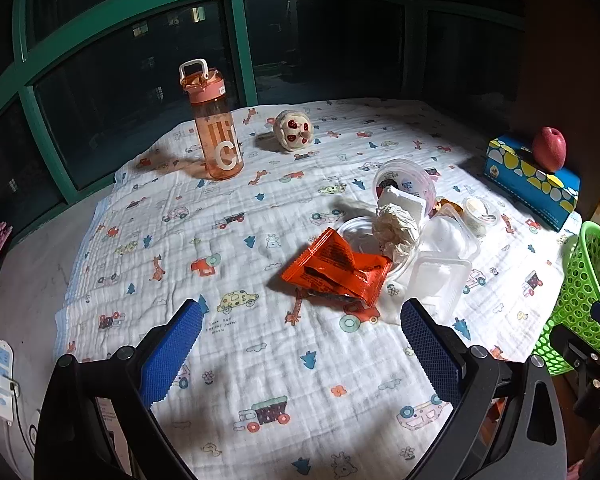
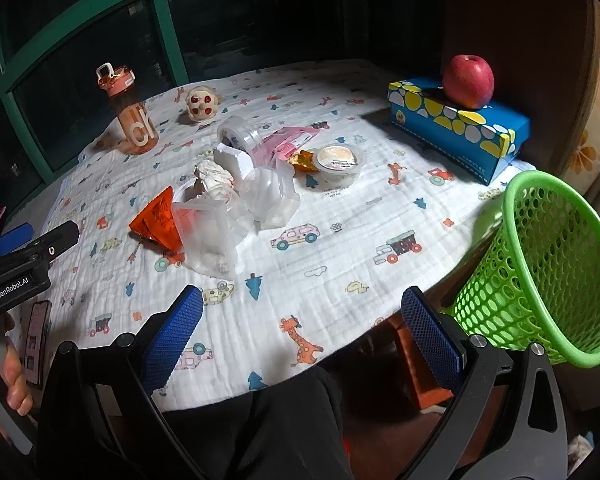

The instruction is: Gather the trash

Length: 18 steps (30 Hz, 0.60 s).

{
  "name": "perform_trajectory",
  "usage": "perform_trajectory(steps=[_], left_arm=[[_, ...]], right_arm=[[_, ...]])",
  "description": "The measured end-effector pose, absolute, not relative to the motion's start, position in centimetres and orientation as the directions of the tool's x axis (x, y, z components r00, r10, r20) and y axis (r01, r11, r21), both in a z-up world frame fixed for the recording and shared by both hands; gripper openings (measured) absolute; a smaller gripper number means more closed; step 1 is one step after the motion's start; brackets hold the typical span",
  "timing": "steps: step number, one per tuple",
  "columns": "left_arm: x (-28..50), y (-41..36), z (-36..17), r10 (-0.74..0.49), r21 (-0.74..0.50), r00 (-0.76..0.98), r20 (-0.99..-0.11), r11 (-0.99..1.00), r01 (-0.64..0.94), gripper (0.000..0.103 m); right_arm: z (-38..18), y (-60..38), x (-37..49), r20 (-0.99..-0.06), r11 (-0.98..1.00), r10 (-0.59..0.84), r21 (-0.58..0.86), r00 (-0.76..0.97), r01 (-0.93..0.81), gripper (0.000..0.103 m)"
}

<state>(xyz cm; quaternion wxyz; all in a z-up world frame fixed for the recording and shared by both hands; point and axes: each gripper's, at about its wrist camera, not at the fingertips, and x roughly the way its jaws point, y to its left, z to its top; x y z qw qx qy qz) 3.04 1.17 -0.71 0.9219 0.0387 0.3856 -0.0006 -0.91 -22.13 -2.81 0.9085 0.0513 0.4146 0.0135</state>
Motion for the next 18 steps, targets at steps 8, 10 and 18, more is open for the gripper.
perform_trajectory(steps=[8, 10, 18], left_arm=[[4.1, 1.9, -0.7, 0.046, 0.081, 0.701, -0.712, 0.997, 0.017, 0.096], [4.4, 2.2, -0.8, 0.051, 0.083, 0.699, -0.713, 0.996, 0.012, 0.096], [5.7, 4.0, -1.0, 0.078, 0.085, 0.692, -0.718, 0.996, -0.024, 0.096]], right_arm=[[-2.7, -22.1, 0.5, -0.754, 0.995, 0.068, 0.097, 0.654, 0.008, 0.098], [-2.7, -22.0, 1.0, -0.752, 0.996, 0.068, 0.092, 0.655, 0.002, 0.098], [-3.6, -20.7, 3.8, -0.762, 0.994, 0.111, 0.099, 0.638, -0.054, 0.098]])
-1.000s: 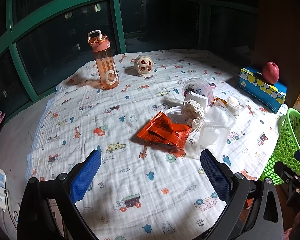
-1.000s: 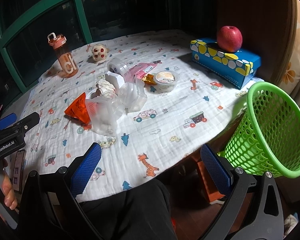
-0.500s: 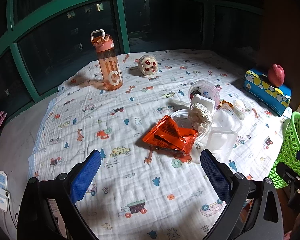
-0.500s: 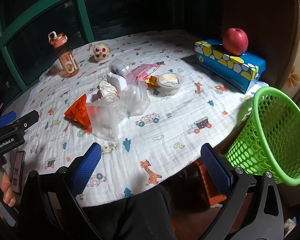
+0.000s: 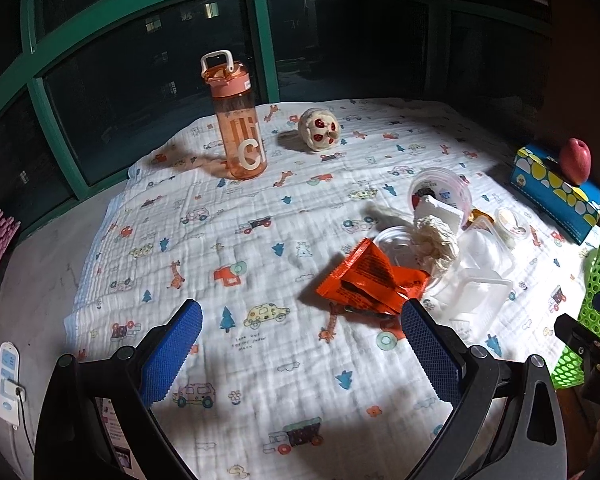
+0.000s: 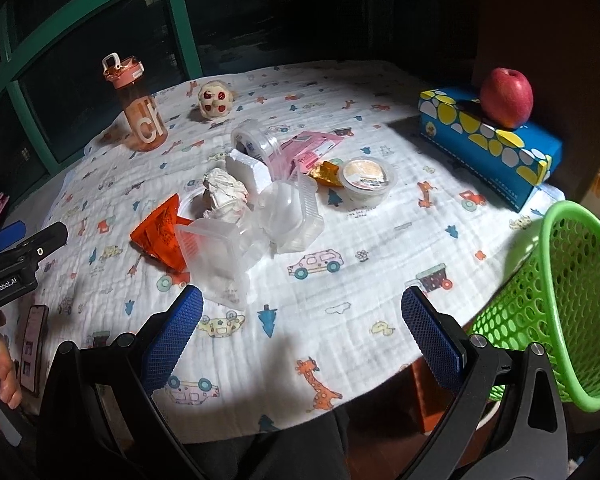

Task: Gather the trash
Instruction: 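Grasp the orange snack wrapper with the left gripper while the right gripper grasps a clear plastic container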

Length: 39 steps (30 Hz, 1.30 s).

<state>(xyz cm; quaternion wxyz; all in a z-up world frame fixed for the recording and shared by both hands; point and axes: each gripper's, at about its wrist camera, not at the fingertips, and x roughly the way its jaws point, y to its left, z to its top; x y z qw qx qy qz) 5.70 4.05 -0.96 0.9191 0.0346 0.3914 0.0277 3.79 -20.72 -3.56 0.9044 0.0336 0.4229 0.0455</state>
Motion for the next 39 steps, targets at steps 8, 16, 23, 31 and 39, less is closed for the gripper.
perform_trajectory(steps=[8, 16, 23, 31, 39], left_arm=[[7.0, 6.2, -1.5, 0.104, 0.08, 0.679, -0.727, 0.995, -0.066, 0.096], [8.2, 7.9, -2.1, 0.109, 0.084, 0.673, -0.732, 0.994, -0.07, 0.096], [9.6, 7.6, -3.4, 0.074, 0.095, 0.658, -0.75, 0.995, -0.003, 0.096], [10.9, 4.3, -5.2, -0.064, 0.079, 0.632, -0.772, 0.978, 0.195, 0.096], [12.4, -1.0, -7.6, -0.161, 0.1, 0.579, -0.8, 0.914, 0.392, 0.096]], right_arm=[[-5.3, -17.2, 6.3, -0.777, 0.986, 0.166, 0.136, 0.607, -0.096, 0.098], [-7.9, -14.1, 8.7, -0.797, 0.991, 0.131, 0.105, 0.59, -0.077, 0.095], [-9.8, -13.3, 10.4, -0.813, 0.995, 0.095, 0.089, 0.574, -0.038, 0.076], [-8.9, -15.1, 9.6, -0.802, 0.99, 0.133, 0.133, 0.582, -0.042, 0.055], [-6.8, -17.8, 7.7, -0.786, 0.986, 0.156, 0.16, 0.599, -0.047, 0.055]])
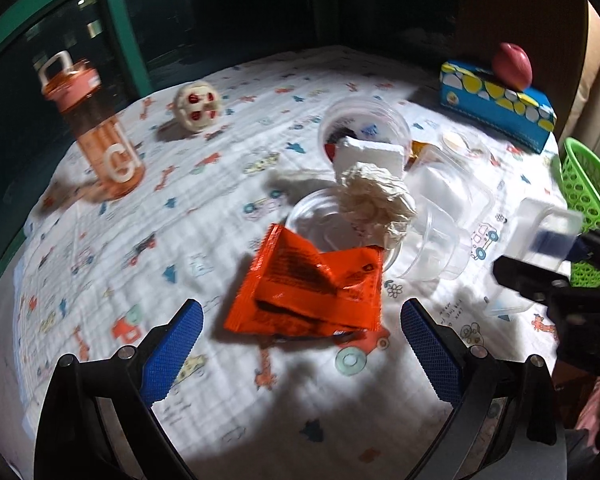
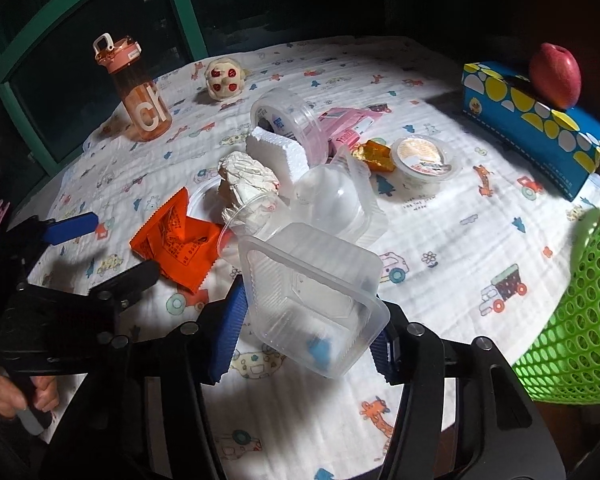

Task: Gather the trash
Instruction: 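Grasp the orange snack wrapper with the left gripper while the right gripper grasps a clear plastic container, then carry both items to the green wastebasket and open both grippers to drop them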

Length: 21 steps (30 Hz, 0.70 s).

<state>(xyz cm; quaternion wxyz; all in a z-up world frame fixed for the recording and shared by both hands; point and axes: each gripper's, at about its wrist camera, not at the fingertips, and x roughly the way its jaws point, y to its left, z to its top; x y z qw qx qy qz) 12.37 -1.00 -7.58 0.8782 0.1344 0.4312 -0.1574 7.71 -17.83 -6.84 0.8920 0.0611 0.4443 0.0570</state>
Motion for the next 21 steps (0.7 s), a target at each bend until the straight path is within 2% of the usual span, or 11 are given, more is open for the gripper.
perform_trajectory(steps=[2, 4, 6, 11, 13, 18, 21], left_arm=[[12.9, -1.7, -8.2, -0.15, 0.122, 0.577, -0.803, 0.906, 0.405, 0.095], [13.3, -2.1, -8.9, -0.147, 0.131, 0.57, -0.808, 0.899, 0.419, 0.085], [13.8, -2.3, -9.7, -0.142, 0.132, 0.548, -0.824, 0.893, 0.43, 0.08], [14.0, -2.1, -10.9, -0.168, 0.085, 0.514, -0.841, 0.898, 0.432, 0.055], [13.7, -2.0, -10.5, -0.189, 0.068, 0.521, -0.833, 0.897, 0.436, 0.041], [12.8, -1.3, -8.6, -0.24, 0.021, 0.532, -0.812, 0.899, 0.437, 0.027], [12.1, -0.8, -7.4, -0.261, -0.004, 0.542, -0.799, 0.903, 0.429, 0.025]], right_arm=[[-6.4, -18.6, 7.2, -0.781, 0.985, 0.159, 0.164, 0.604, -0.047, 0.055], [-6.1, -19.4, 6.6, -0.778, 0.985, 0.156, 0.165, 0.608, -0.042, 0.055], [-5.8, -20.1, 6.2, -0.778, 0.986, 0.152, 0.162, 0.609, -0.039, 0.055], [-5.5, -21.8, 5.4, -0.776, 0.986, 0.142, 0.163, 0.614, -0.022, 0.055], [-5.2, -22.5, 5.0, -0.772, 0.985, 0.145, 0.171, 0.619, -0.018, 0.055], [-4.5, -24.0, 3.8, -0.759, 0.984, 0.14, 0.176, 0.636, -0.006, 0.055], [-4.1, -24.9, 3.1, -0.752, 0.983, 0.139, 0.186, 0.644, 0.006, 0.055]])
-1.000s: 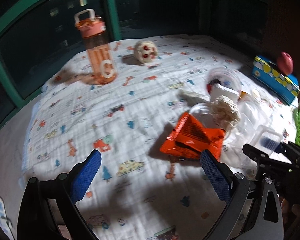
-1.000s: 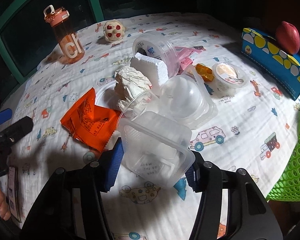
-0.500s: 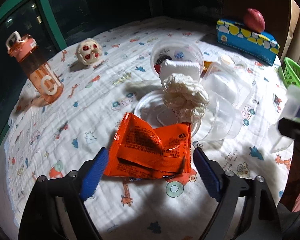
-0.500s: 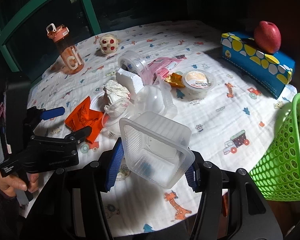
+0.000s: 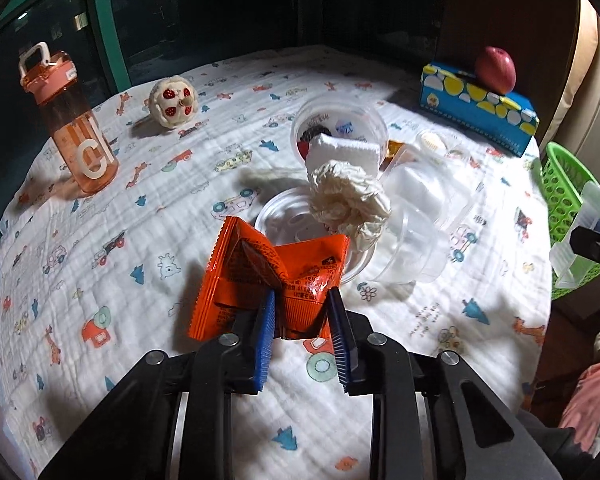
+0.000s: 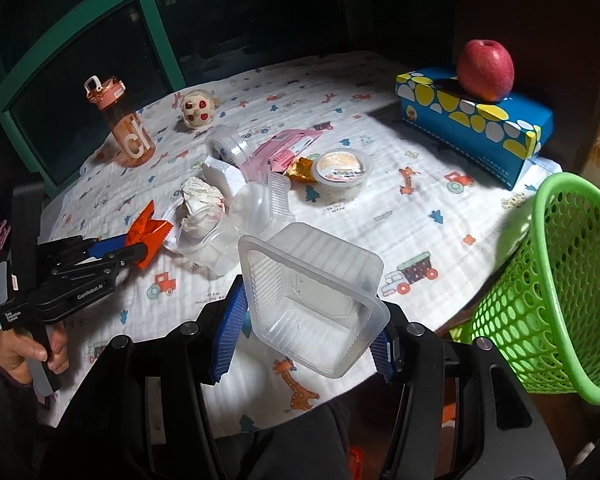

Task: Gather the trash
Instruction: 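Carry both items to the green wastebasket and open both grippers to drop them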

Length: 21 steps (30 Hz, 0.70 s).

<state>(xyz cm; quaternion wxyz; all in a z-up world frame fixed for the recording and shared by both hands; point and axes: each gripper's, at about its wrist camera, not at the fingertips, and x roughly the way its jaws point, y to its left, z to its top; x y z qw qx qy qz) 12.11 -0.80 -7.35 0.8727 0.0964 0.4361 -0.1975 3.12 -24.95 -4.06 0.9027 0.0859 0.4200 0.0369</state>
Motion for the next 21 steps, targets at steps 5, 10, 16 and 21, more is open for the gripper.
perform_trajectory(steps=[5, 10, 16, 21], left_arm=[[10.1, -0.7, -4.3, -0.303, -0.029, 0.559, -0.771, 0.895, 0.446, 0.025], [8.9, -2.8, -0.6, -0.367, -0.049, 0.568, -0.736, 0.866, 0.497, 0.025], [8.3, -8.1, 2.8, -0.481, -0.107, 0.532, -0.696, 0.803, 0.586, 0.025], [8.1, -14.2, 4.1, -0.554, -0.123, 0.483, -0.678, 0.734, 0.668, 0.025]], right_arm=[[-3.0, -27.4, 1.7, -0.735, 0.981, 0.117, 0.19, 0.668, 0.037, 0.055], [-2.1, -31.4, 0.4, -0.725, 0.977, 0.047, 0.176, 0.688, 0.119, 0.055], [-1.9, -36.7, -1.0, -0.724, 0.962, -0.054, 0.147, 0.688, 0.23, 0.055], [-2.5, -40.7, -2.2, -0.733, 0.943, -0.116, 0.131, 0.67, 0.307, 0.055]])
